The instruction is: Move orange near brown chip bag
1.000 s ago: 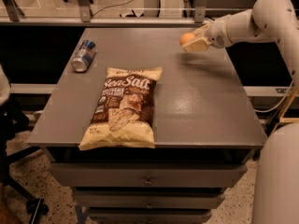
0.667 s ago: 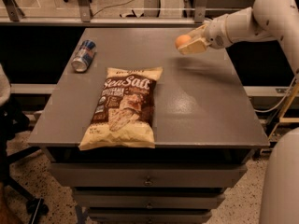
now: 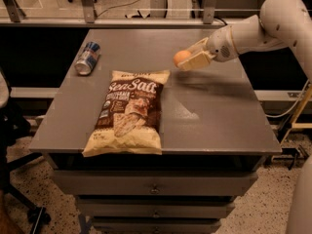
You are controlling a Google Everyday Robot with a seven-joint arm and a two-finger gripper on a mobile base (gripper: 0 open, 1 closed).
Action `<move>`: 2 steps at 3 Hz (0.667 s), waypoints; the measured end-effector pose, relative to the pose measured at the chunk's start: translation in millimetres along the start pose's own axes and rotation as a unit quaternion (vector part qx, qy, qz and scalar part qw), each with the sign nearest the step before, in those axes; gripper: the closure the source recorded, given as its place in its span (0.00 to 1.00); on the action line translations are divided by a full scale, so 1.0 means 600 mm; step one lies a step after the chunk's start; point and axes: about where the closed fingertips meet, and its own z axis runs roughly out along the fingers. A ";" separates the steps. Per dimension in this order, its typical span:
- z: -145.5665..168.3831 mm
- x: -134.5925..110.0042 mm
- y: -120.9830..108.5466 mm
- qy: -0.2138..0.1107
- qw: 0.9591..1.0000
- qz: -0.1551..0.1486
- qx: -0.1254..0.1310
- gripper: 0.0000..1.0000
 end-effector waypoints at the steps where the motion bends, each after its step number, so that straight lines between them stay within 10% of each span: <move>1: 0.000 0.000 0.000 0.000 1.000 0.000 0.000 1.00; 2: 0.008 0.005 0.016 0.014 1.000 -0.007 -0.010 1.00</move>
Offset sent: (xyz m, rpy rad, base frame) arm -0.0202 0.0067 -0.0102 -0.0700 0.0163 0.0427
